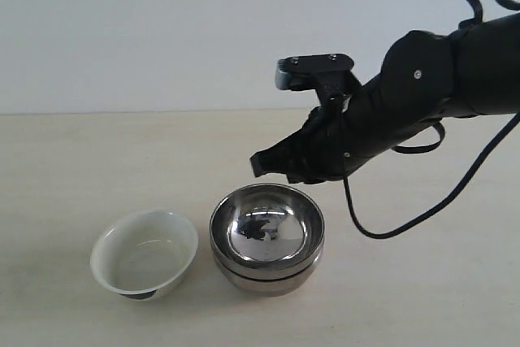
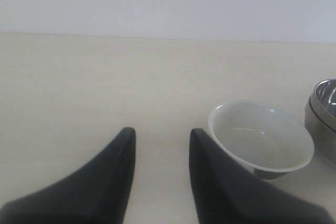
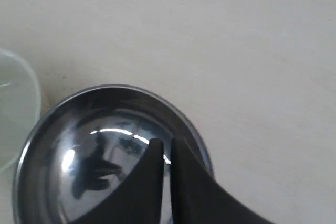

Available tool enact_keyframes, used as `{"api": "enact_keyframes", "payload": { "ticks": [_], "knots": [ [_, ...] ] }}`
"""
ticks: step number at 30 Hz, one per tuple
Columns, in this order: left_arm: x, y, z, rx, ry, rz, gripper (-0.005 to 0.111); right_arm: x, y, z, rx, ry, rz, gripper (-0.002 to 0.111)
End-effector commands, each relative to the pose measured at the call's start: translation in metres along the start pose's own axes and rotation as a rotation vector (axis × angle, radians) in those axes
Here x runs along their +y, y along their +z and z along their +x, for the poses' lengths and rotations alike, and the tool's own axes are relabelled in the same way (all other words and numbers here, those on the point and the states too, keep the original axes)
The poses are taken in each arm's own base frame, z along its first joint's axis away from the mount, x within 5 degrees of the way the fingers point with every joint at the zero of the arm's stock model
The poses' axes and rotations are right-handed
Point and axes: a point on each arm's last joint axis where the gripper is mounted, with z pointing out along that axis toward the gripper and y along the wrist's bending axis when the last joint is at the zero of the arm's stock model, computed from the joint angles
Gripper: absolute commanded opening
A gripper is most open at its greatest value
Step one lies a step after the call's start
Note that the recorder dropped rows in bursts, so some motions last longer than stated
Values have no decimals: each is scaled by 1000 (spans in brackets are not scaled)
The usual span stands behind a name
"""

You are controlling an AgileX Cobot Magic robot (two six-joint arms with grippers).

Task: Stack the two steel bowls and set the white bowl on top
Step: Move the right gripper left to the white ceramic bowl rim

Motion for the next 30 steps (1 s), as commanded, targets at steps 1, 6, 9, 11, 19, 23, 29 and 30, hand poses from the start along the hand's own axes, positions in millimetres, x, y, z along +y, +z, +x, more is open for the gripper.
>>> {"api": "enact_keyframes", "payload": {
  "ticks": [1,6,9,11,19,23,29,30],
  "knots": [
    [0,0,1,-6,1,-3,32,40,-2,3,-30,-174,-67,0],
    [0,0,1,-6,1,-3,32,86,-3,10,-108,-363,-142,1],
    [0,0,1,-6,1,-3,32,108,-7,12,-133,-407,-181,15],
    [0,0,1,-6,1,-3,32,118,-6,15,-137,-439,-200,38],
    [0,0,1,-6,1,-3,32,163,9,32,-64,-584,-278,70],
    [0,0,1,-6,1,-3,32,184,28,39,-45,-667,-301,69],
    [0,0,1,-6,1,-3,32,189,65,39,13,-729,-270,69],
    [0,0,1,-6,1,-3,32,190,71,40,22,-729,-266,69]
  ]
}}
